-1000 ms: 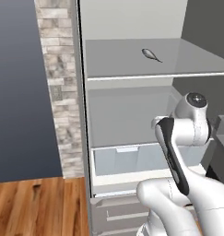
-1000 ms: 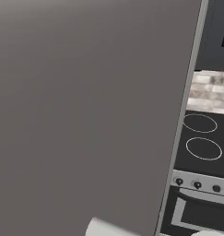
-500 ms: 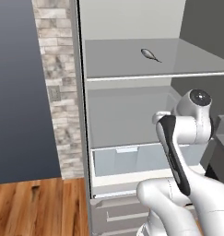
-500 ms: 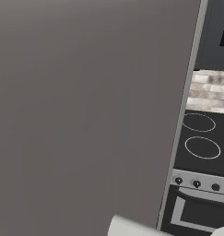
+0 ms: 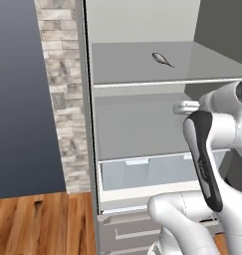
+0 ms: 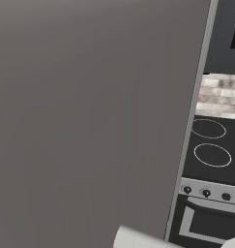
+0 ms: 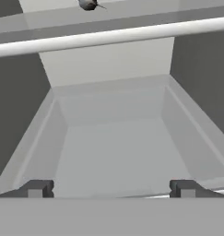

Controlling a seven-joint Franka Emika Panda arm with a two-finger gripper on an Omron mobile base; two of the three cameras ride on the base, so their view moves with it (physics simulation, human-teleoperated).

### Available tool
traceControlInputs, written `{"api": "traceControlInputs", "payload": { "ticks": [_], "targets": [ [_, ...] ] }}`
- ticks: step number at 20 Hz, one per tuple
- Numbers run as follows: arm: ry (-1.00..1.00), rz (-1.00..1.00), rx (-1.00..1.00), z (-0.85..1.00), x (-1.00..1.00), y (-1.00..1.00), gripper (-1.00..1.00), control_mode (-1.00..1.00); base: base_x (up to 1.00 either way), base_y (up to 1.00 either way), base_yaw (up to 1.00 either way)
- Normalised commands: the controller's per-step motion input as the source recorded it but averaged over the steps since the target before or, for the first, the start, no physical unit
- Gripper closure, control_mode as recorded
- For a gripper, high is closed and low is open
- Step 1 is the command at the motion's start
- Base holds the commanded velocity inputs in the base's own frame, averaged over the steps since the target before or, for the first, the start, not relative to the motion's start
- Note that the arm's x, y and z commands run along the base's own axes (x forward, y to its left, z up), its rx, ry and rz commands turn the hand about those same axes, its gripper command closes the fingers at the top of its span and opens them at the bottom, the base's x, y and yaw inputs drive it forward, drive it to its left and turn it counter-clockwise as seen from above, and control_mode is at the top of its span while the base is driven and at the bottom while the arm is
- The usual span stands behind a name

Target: Place one corn and one fish in each tupperware on the nearby counter, to pack two identical lunches.

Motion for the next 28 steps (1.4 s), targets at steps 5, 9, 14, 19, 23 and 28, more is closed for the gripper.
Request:
{"api": "traceControlInputs", "payload": {
  "ticks": [5,9,14,19,23,28],
  "targets": [
    [0.01,-0.03,-0.01,1.0,-0.99,0.0,-1.0,-1.0,0.0,0.0,0.0],
    [-0.03,-0.01,-0.13,1.0,-0.57,0.04,-1.0,-1.0,0.0,0.0,0.0],
    [-0.24,0.04,-0.16,0.91,0.55,0.14,-1.0,-1.0,0.0,0.0,0.0],
    [0.0,0.0,-0.07,0.04,0.87,0.1,-1.0,-1.0,0.0,0.0,0.0],
    [0.1,0.0,0.01,-0.24,0.81,0.0,-1.0,-1.0,0.0,0.0,0.0],
    [0.27,0.1,0.09,-0.23,0.82,-0.13,-1.0,-1.0,0.0,0.0,0.0]
  ]
}}
